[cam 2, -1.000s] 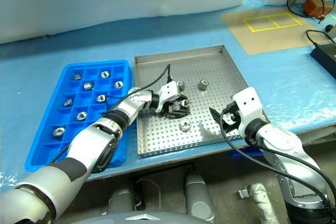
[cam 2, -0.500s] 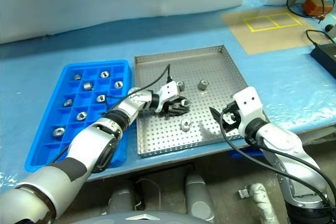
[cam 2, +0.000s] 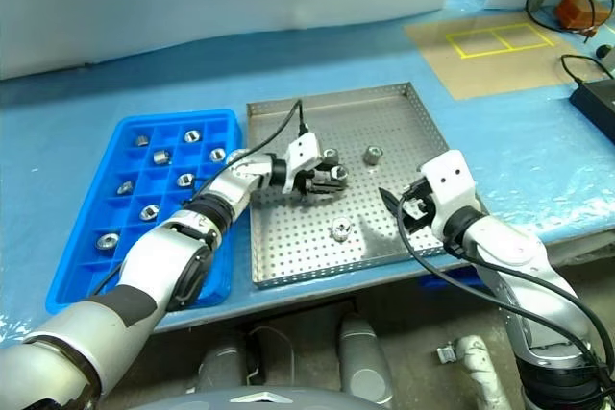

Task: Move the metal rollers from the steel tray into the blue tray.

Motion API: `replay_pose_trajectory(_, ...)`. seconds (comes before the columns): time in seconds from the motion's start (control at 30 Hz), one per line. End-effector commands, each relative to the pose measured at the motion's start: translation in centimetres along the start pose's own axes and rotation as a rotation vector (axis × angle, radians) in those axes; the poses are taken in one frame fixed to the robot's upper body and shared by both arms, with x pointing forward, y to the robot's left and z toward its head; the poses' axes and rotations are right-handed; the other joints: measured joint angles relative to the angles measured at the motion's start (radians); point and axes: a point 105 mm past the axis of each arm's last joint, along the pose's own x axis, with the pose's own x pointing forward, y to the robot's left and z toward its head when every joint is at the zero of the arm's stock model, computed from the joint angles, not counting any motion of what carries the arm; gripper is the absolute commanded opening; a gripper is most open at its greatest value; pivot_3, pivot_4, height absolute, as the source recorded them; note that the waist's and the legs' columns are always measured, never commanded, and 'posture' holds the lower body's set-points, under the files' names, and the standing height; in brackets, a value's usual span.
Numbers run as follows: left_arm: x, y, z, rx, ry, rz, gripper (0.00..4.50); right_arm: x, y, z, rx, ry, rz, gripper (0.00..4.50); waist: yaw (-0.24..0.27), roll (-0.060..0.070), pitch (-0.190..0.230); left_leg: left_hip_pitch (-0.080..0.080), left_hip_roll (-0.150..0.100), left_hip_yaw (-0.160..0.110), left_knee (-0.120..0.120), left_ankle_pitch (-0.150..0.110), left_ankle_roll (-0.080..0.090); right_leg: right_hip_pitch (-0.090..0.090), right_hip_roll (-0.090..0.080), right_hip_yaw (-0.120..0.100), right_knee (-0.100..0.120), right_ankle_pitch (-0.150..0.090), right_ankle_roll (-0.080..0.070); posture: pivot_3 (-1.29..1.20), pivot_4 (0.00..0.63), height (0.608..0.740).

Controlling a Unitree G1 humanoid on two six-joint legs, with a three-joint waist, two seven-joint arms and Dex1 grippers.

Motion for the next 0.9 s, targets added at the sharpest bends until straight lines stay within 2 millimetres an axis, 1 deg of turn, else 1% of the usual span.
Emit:
replay_pose_trajectory(0.03,-1.2,0.9,2.7,0.084,-0.084,-0.007,1.95,0.5,0.3,1.3,-0.042,-0.047,0.051,4.50,0.002,0.000,0.000,0.000,0.000,0.000,0.000,0.000,0.000,0.000,0.000,0.000,0.000,0.000,0.000,-0.61,0.150,0.740)
replay_pose_trajectory(0.17,-3.9,1.0,2.1,0.115,-0.075,-0.020,1.95,1.8,0.5,2.0,-0.073,-0.066,0.119,4.50,0.001,0.000,0.000,0.001,0.001,0.000,0.000,0.000,0.000,0.000,0.000,0.000,0.001,0.000,0.000,-0.54,0.150,0.740)
replay_pose_trajectory(0.3,-6.9,0.6,1.2,0.135,-0.038,-0.017,1.95,3.3,1.9,3.0,-0.086,-0.101,0.233,4.50,0.009,0.000,0.000,0.001,0.003,0.000,-0.001,0.000,-0.001,0.000,0.000,0.000,0.002,0.000,-0.001,-0.46,0.150,0.740)
replay_pose_trajectory(0.4,-8.6,0.4,0.7,0.137,-0.010,0.008,1.95,4.4,2.6,3.6,-0.103,-0.123,0.302,4.50,0.029,0.001,0.000,0.001,0.003,0.000,-0.001,0.001,-0.001,0.000,0.000,0.000,0.002,0.000,-0.001,-0.37,0.150,0.740)
replay_pose_trajectory(0.5,-11.2,0.4,0.4,0.147,0.020,0.083,1.95,6.3,3.7,5.0,-0.135,-0.167,0.400,4.50,0.053,0.001,0.001,0.002,0.004,0.000,-0.001,0.001,-0.002,-0.001,0.000,0.000,0.004,0.001,-0.001,-0.29,0.150,0.740)
replay_pose_trajectory(0.57,-12.5,0.3,0.5,0.162,0.037,0.126,1.95,7.3,4.2,5.5,-0.152,-0.185,0.439,4.50,0.072,0.001,0.001,0.003,0.004,0.000,-0.002,0.002,-0.003,-0.001,0.000,0.000,0.005,0.001,-0.001,-0.23,0.150,0.740)
replay_pose_trajectory(0.7,-14.6,0.3,1.5,0.168,0.045,0.214,1.95,8.9,5.3,6.3,-0.166,-0.222,0.513,4.50,0.129,0.002,0.001,0.003,0.006,0.000,-0.004,0.003,-0.006,-0.001,0.001,0.000,0.006,0.000,-0.001,-0.11,0.150,0.740)
replay_pose_trajectory(0.83,-17.7,-0.2,2.2,0.153,0.071,0.321,1.95,10.6,7.6,7.6,-0.176,-0.273,0.628,4.50,0.164,0.002,0.001,0.002,0.005,0.000,-0.004,0.004,-0.006,-0.002,0.000,0.000,0.006,0.000,-0.001,0.01,0.150,0.740)
replay_pose_trajectory(0.9,-18.9,-0.5,2.2,0.144,0.088,0.364,1.95,11.1,8.7,8.2,-0.179,-0.295,0.680,4.50,0.171,0.002,0.001,0.002,0.006,0.000,-0.005,0.004,-0.006,-0.002,0.000,0.000,0.006,0.000,-0.002,0.04,0.150,0.740)
